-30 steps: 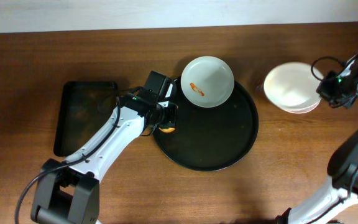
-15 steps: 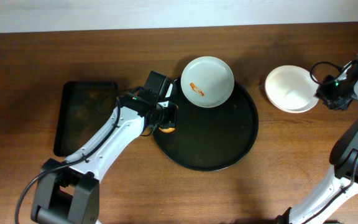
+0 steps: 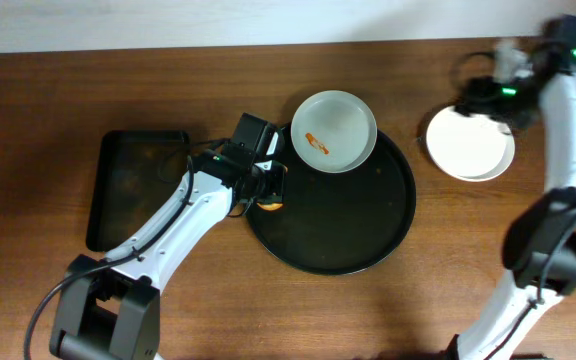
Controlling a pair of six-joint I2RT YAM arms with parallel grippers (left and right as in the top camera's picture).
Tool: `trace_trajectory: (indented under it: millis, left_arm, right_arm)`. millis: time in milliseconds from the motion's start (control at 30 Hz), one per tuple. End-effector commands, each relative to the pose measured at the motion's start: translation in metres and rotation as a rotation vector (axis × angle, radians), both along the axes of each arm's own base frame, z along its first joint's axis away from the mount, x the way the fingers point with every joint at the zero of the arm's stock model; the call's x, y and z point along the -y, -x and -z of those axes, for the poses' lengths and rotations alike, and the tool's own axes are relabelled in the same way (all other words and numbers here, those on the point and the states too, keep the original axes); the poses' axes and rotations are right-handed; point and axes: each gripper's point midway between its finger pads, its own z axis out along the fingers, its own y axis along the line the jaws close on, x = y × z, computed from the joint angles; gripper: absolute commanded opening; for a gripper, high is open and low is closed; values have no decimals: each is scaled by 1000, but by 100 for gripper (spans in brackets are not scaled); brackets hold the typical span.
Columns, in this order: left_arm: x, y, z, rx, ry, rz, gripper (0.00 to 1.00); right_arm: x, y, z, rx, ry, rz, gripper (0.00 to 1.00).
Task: Clean dirty plates on tray and stack at the side
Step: 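Move the right gripper to the sauced plate and grip its rim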
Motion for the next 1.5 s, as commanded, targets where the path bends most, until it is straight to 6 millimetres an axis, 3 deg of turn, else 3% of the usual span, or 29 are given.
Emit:
trace_trajectory:
  millis: [0,100,133,233,367,633,1000,1067,1233,1467]
  left_arm:
    - [1,2,3,-11,2,11,1]
    - [1,2,3,-12,2,11,1]
    - [1,2,3,-12,2,11,1]
    - [1,2,3,-12,2,11,1]
    - [1,2,3,-12,2,11,1]
    - [1,2,3,-12,2,11,1]
    - [1,2,3,-12,2,11,1]
    - [1,2,3,-12,2,11,1]
    - [1,2,3,-12,2,11,1]
    - [1,2,3,-12,2,11,1]
  right_arm:
    - [-76,-19,1,117,92,-359,79]
    - [-105,-41,14,165,224,-428,81]
    - [-116,-45,18,172,240,-448,89]
    - [-134,-60,33,195,314,-472,75]
    - [-143,-77,61,213,305,-482,70]
    - [-150,-67,112,125,170,-532,63]
    - [-156,-59,142,65,118,-550,43]
    - [-156,-59,142,65,119,-550,40]
    - [-154,-63,128,92,124,-544,4]
    - [-148,-64,65,145,164,-527,4]
